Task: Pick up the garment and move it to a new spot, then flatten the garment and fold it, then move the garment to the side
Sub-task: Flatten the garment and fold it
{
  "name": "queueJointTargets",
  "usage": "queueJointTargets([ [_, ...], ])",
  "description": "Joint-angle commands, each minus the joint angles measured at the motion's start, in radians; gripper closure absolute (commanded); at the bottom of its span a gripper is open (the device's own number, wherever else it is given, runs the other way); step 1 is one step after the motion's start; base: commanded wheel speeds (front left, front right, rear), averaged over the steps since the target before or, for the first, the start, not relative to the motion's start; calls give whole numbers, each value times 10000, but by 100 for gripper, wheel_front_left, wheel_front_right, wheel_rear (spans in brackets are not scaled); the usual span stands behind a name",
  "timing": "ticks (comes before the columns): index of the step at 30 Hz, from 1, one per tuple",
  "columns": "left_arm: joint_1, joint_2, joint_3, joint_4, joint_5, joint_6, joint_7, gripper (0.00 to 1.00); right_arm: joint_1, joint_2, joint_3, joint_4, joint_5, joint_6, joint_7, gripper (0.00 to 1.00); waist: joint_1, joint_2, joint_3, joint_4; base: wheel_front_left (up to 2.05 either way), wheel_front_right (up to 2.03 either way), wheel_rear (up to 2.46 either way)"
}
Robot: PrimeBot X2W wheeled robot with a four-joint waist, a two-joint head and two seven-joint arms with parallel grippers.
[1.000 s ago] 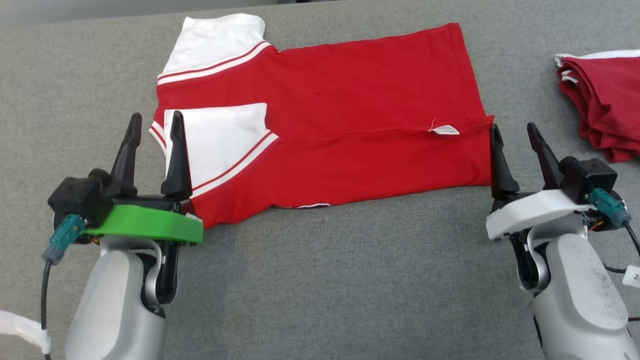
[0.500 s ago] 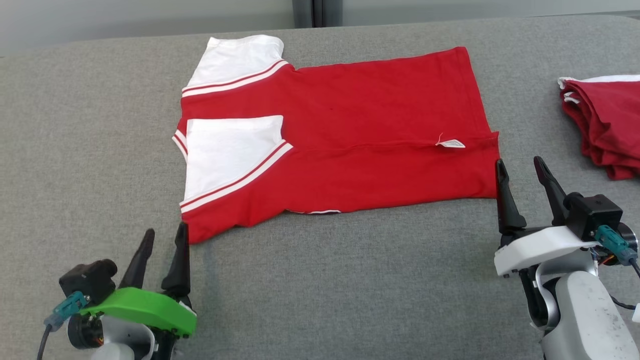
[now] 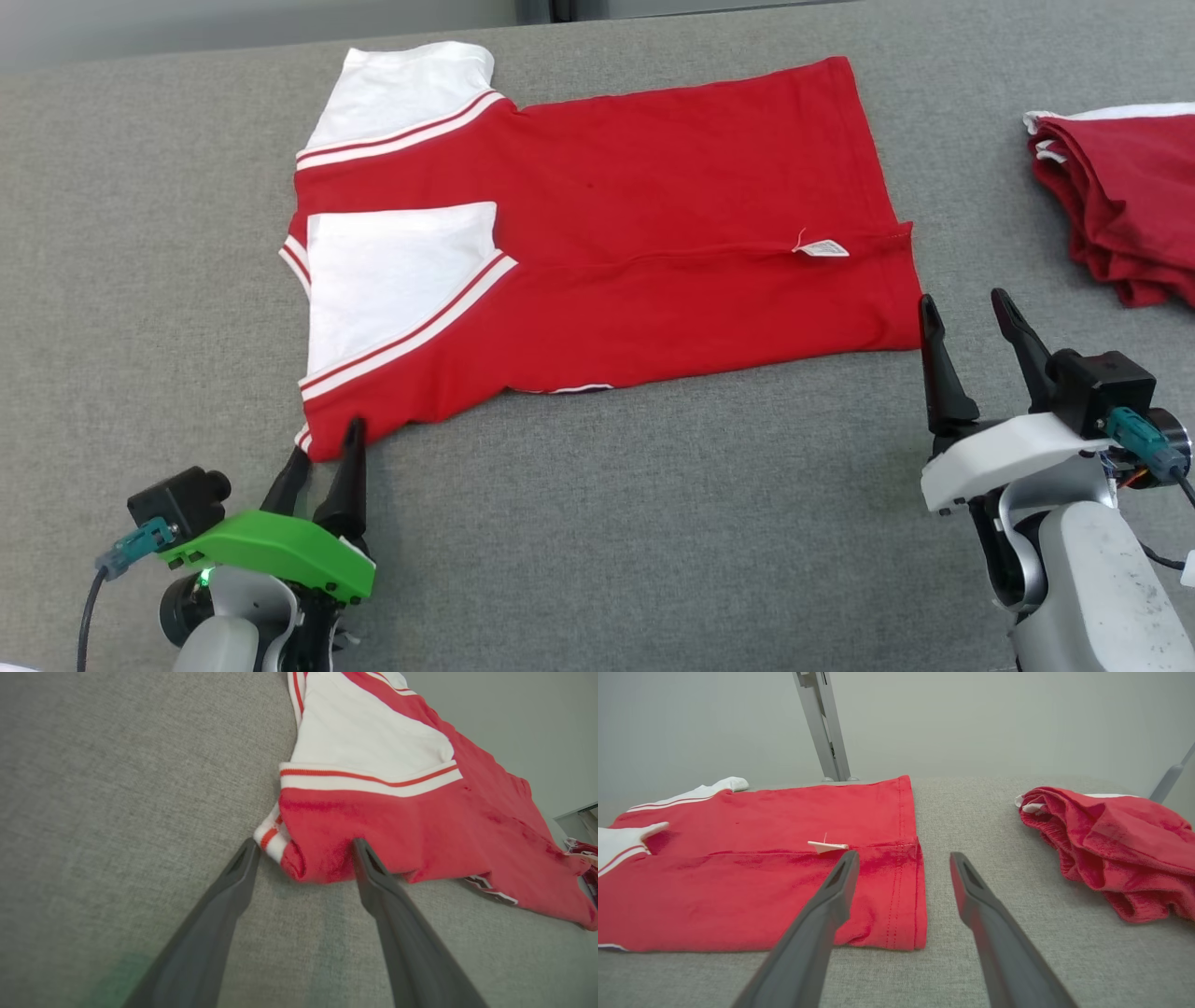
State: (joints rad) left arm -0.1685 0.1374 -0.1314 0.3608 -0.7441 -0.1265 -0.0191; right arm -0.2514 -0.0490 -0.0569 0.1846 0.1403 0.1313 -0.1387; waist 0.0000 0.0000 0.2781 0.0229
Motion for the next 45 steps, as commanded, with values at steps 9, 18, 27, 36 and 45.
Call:
queueJointTargets([
  [9,-693,137,-30,-19,-186,-52,-807,100,-378,-32,-105,911,-211,-13,540,0,0,0,256,-206,0,0,0],
  [18,-805,306,-602,-848,-117,-57,-1168,100,-1300,-36,71,2787,-191,-13,1112,0,0,0,215,132,0,0,0],
  [27,-595,571,-596,-1317,-146,-23,-1341,100,-2074,-33,188,4013,354,-13,936,100,0,0,83,205,0,0,0],
  [36,-144,973,-514,-2139,-19,140,-1252,100,-1810,-38,285,3494,1000,-13,648,100,0,0,-296,114,0,0,0],
  [45,1670,1598,-524,-4019,106,757,-507,100,629,-47,106,432,1142,-13,1614,100,0,0,-618,-70,0,0,0],
])
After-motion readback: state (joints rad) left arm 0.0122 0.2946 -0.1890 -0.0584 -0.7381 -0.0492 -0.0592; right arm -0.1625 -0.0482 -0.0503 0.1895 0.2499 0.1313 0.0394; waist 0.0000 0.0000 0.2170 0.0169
